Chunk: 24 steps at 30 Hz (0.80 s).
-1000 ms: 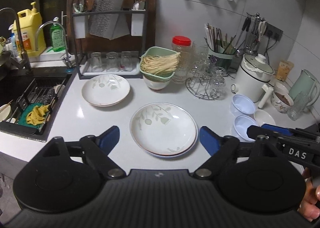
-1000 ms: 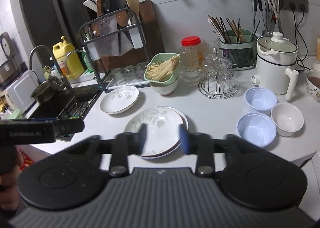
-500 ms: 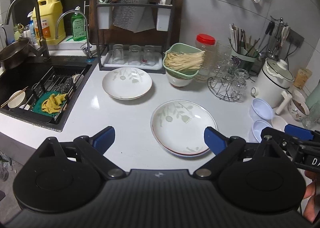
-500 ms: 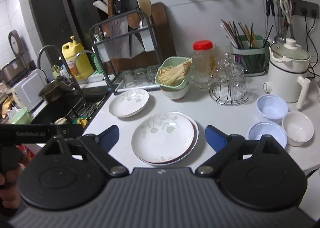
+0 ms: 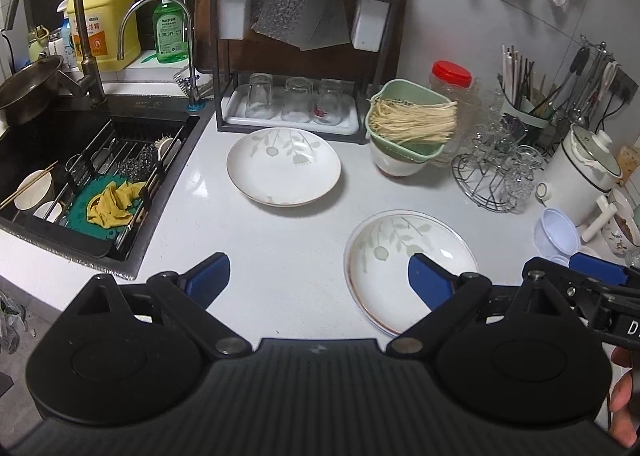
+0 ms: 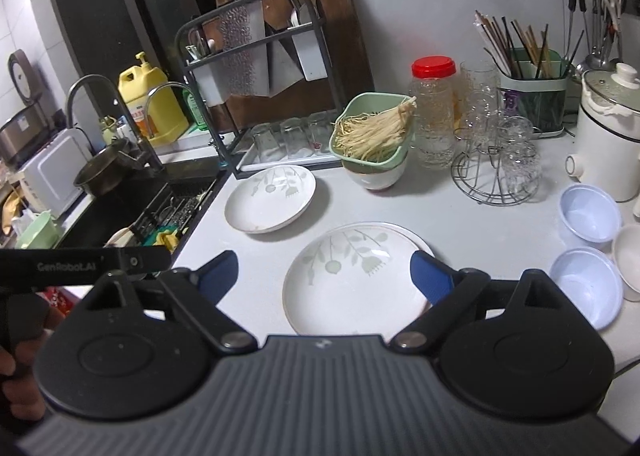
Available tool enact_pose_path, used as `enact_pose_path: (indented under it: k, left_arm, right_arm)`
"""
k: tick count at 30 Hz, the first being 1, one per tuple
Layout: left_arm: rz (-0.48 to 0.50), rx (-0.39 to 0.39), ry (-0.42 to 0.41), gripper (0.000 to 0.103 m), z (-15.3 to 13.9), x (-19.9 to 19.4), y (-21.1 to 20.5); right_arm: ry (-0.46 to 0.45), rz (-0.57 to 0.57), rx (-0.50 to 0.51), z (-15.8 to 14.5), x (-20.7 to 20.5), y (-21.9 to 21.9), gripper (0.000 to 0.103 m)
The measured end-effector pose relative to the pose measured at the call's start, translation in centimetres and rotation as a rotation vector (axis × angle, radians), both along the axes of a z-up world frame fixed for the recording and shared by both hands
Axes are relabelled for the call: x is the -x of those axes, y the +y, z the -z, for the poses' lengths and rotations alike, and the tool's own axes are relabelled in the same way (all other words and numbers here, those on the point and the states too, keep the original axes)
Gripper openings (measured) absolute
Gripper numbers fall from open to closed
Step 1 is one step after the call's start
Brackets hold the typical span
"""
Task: Organize plates and bowls
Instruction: 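Move both tools to the small leaf-pattern plate by the glass rack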
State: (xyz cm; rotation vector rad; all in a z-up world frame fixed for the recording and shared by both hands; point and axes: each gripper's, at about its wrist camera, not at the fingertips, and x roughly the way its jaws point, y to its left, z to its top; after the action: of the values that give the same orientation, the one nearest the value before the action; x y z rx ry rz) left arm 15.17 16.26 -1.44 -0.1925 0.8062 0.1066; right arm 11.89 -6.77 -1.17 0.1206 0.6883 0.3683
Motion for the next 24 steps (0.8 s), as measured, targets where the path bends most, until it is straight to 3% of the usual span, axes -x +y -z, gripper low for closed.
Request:
enact_pose_path:
  k: [11,20,24]
  left_arm:
    - [0.04,-0.067,0.023,0.098,1.3,-7.7,9.1]
    - [0.027,0.042,0.085,0.098,6.0,-13.4,13.8]
    - [0.029,0.079,0.109,0.096,8.1,-15.6,15.1]
  right_arm:
    - [0.08,0.032,-0.02,1.7,-7.1,5.9,0.094]
    - [0.154,0.06,0.002,4.7,-13.3,10.5,0.093]
    - [0.2,0.038,0.003,6.3,-15.7,12.5,0.08]
